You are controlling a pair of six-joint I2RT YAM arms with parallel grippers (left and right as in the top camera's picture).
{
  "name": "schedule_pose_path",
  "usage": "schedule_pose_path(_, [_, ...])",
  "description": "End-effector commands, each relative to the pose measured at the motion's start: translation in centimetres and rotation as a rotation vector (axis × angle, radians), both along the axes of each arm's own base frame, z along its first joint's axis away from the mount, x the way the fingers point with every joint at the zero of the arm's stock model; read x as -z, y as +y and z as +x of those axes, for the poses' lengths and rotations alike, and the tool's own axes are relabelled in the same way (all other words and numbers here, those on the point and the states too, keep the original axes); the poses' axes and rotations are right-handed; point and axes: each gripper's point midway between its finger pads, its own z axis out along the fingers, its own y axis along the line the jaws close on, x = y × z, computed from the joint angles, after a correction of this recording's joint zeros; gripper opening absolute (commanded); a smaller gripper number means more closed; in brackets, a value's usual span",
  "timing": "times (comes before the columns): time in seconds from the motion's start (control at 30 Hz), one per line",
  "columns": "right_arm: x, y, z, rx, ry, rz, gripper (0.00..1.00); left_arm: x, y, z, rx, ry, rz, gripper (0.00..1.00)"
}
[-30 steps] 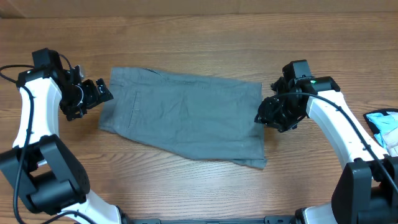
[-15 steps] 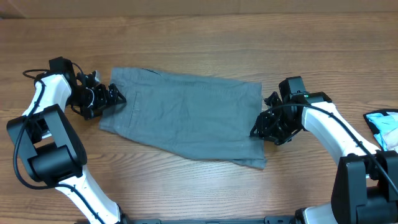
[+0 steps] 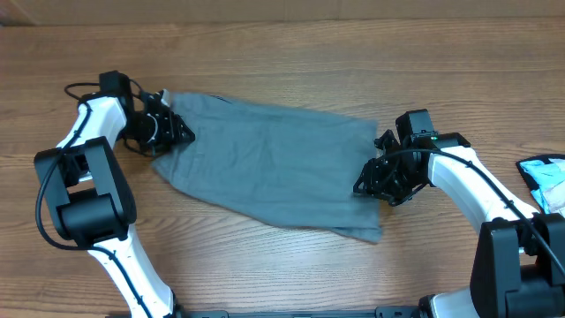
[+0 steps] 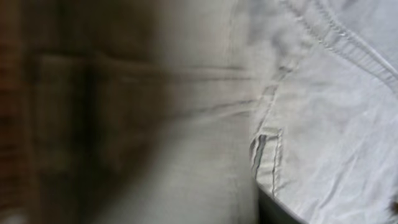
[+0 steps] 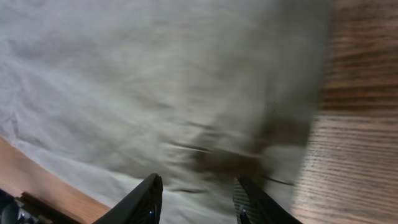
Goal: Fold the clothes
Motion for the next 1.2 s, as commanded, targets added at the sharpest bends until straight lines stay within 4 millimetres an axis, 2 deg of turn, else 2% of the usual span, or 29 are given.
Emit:
schedule_pose_path(0.0, [0.1, 0.2, -0.2, -0.011, 0.002, 0.011, 0.41, 5.6, -0.6, -3.7, 0.039, 0.171, 0.039, 0.24])
schedule_pose_path(0.07, [0.1, 0.2, -0.2, -0.011, 0.003, 0.011, 0.41, 5.6, -0.4, -4.0, 0.035, 0.184, 0.036, 0.08])
schedule_pose_path(0.1, [0.1, 0.2, -0.2, -0.011, 0.004, 0.011, 0.41, 5.4, -0.2, -4.1, 0.029, 0.193, 0.033, 0.04])
schedule_pose_path(0.2, [0.1, 0.2, -0.3, -0.012, 0.009, 0.010, 0.40, 4.3, 0.7, -4.7, 0.003, 0.231, 0.020, 0.04])
schedule_pose_path(0.27, [0.1, 0.2, -0.3, -0.011, 0.009, 0.011, 0.40, 3.0, 1.5, -4.9, -0.020, 0.257, 0.011, 0.04])
schedule_pose_path(0.43, [0.1, 0.2, -0.2, -0.012, 0.005, 0.011, 0.37, -1.9, 4.7, -4.3, -0.089, 0.291, 0.019, 0.04])
schedule_pose_path(0.63, [0.1, 0.2, -0.2, -0.011, 0.004, 0.011, 0.37, -8.7, 10.8, -5.4, -0.195, 0.372, 0.317, 0.04])
schedule_pose_path(0.7, [0.1, 0.2, -0.2, -0.011, 0.004, 0.011, 0.37, -11.7, 11.8, -5.2, -0.216, 0.342, 0.386, 0.04])
schedule_pose_path(0.8, [0.1, 0.2, -0.2, -0.011, 0.002, 0.011, 0.37, -15.9, 11.4, -4.4, -0.218, 0.255, 0.411, 0.04])
schedule_pose_path(0.9, [0.1, 0.2, -0.1, -0.011, 0.001, 0.011, 0.37, -19.6, 9.8, -3.5, -0.199, 0.141, 0.442, 0.04])
schedule_pose_path(1.0, [0.1, 0.2, -0.2, -0.011, 0.004, 0.011, 0.37, -22.6, 6.6, -3.1, -0.141, 0.040, 0.461, 0.04])
schedule_pose_path(1.07, [0.1, 0.2, -0.1, -0.011, 0.001, 0.011, 0.38, -24.2, 3.6, -3.0, -0.080, -0.024, 0.504, 0.04])
schedule_pose_path(1.1, [0.1, 0.2, -0.1, -0.011, 0.000, 0.011, 0.37, -24.4, 3.1, -3.1, -0.075, -0.029, 0.508, 0.04])
schedule_pose_path(1.17, [0.1, 0.2, -0.1, -0.011, 0.000, 0.011, 0.37, -24.6, 0.3, -3.0, -0.034, -0.045, 0.508, 0.04])
